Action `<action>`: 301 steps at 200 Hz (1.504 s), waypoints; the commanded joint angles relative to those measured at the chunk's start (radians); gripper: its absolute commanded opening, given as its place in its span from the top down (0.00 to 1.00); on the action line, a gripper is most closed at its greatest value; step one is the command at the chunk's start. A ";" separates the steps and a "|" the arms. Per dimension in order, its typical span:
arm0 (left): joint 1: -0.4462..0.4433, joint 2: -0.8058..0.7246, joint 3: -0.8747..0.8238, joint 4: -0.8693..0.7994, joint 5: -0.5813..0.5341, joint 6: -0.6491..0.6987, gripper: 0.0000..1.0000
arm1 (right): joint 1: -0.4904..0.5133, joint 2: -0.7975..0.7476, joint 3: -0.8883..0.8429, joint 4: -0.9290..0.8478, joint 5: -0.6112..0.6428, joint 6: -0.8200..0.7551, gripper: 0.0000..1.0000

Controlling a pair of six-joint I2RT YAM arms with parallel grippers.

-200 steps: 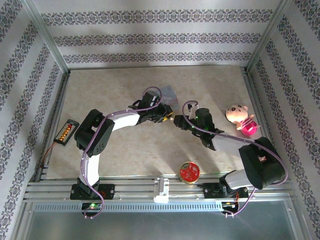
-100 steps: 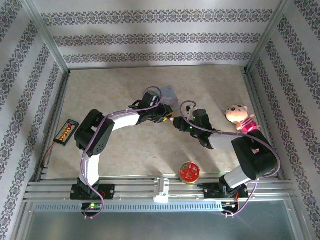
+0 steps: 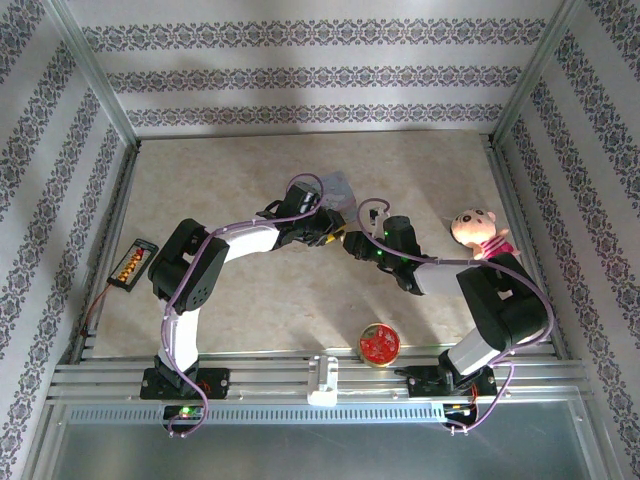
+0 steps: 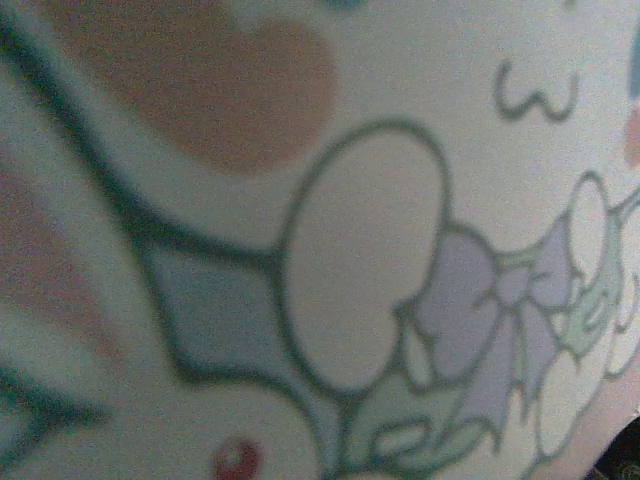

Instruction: Unlock a padlock with a key

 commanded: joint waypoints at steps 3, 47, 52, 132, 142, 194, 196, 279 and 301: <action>-0.017 0.006 -0.035 -0.086 0.112 -0.069 1.00 | 0.007 0.011 0.025 0.041 -0.023 0.017 0.75; -0.017 0.005 -0.030 -0.086 0.113 -0.070 1.00 | 0.009 0.022 0.023 0.050 -0.027 0.037 0.81; -0.017 0.004 -0.029 -0.087 0.113 -0.070 1.00 | 0.008 0.022 0.022 0.052 -0.028 0.040 0.81; -0.017 0.006 -0.014 -0.096 0.114 -0.066 1.00 | 0.010 0.034 0.011 0.058 -0.031 0.047 0.79; -0.017 0.006 -0.013 -0.096 0.114 -0.065 1.00 | 0.010 0.037 0.011 0.059 -0.033 0.048 0.79; -0.017 0.009 -0.011 -0.099 0.118 -0.063 1.00 | 0.010 0.057 0.020 0.088 -0.050 0.070 0.85; -0.017 0.009 -0.011 -0.099 0.119 -0.063 1.00 | 0.010 0.058 0.020 0.090 -0.051 0.072 0.85; -0.017 0.005 -0.007 -0.104 0.139 -0.043 1.00 | -0.036 0.109 0.002 0.222 -0.096 0.271 1.00; -0.017 0.000 -0.008 -0.105 0.140 -0.037 1.00 | -0.055 0.132 -0.007 0.276 -0.115 0.358 1.00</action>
